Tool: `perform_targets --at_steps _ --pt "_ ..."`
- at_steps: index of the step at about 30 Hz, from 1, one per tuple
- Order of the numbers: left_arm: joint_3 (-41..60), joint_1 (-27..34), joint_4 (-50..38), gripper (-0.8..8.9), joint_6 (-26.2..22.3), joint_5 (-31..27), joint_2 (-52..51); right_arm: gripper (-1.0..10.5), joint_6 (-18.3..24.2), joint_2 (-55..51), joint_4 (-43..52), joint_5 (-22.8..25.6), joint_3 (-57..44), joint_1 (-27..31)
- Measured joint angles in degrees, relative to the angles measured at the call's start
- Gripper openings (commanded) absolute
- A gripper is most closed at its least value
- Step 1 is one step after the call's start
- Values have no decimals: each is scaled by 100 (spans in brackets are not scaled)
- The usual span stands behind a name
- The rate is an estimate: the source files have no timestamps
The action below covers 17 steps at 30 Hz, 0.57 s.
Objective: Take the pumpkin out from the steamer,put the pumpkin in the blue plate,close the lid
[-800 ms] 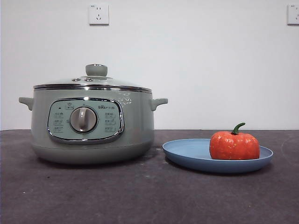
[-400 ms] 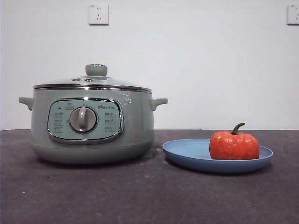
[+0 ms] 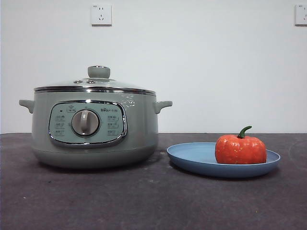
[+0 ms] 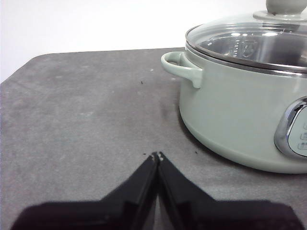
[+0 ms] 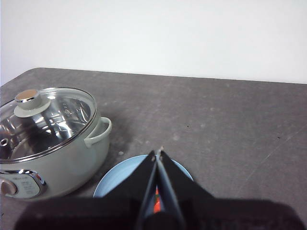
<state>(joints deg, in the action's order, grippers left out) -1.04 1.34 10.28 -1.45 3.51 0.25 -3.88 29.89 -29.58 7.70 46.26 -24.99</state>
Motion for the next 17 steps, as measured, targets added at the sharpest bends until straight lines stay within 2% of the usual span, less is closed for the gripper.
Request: perform_targets --at_steps 13,17 --pt "0 0 0 -3 0 -4 0 1 4 -20 -4 9 0 0" --pt "0 0 0 -3 0 -4 0 1 243 -236 13 90 0 251"
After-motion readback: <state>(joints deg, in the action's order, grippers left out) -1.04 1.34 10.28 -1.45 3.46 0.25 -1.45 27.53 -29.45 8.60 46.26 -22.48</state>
